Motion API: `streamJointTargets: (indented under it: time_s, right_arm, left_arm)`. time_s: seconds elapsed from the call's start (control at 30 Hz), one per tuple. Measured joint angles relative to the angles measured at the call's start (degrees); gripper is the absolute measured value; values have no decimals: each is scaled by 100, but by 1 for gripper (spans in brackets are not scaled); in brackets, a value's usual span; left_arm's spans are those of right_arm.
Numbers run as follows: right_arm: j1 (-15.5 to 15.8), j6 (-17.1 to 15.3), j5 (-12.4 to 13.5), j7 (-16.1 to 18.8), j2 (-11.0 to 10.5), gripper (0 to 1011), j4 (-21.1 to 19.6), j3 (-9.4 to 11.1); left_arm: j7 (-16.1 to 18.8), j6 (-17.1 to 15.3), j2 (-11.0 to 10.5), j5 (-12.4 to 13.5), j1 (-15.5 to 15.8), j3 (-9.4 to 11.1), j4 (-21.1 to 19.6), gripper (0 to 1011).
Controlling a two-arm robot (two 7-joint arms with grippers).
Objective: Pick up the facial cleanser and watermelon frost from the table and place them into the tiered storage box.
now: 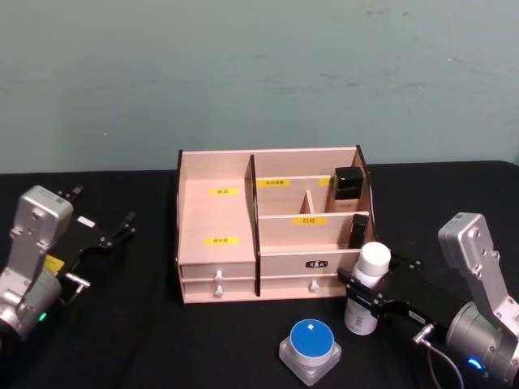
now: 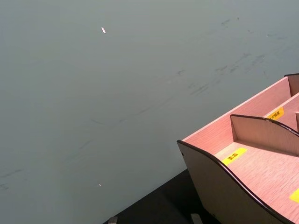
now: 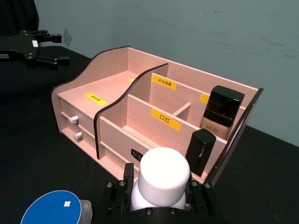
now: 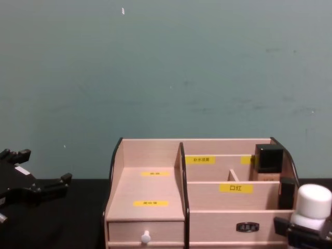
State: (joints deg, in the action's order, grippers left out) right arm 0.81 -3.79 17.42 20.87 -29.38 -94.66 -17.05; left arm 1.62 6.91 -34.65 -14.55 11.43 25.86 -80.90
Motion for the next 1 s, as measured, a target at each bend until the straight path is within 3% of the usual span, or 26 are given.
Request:
streamJointTargets:
  time_s: [0.3, 0.47, 1.0]
  right_arm:
    - [0, 0, 0, 0, 0, 600, 0, 0]
    - [-10, 26, 82, 204, -21, 600, -3, 12]
    - [-144, -68, 169, 386, -185, 600, -372, 25]
  left_arm:
    - [0, 0, 0, 0, 0, 0, 0, 1010]
    - [0, 0, 0, 0, 0, 0, 0, 1010]
    - [0, 0, 0, 0, 0, 0, 0, 1010]
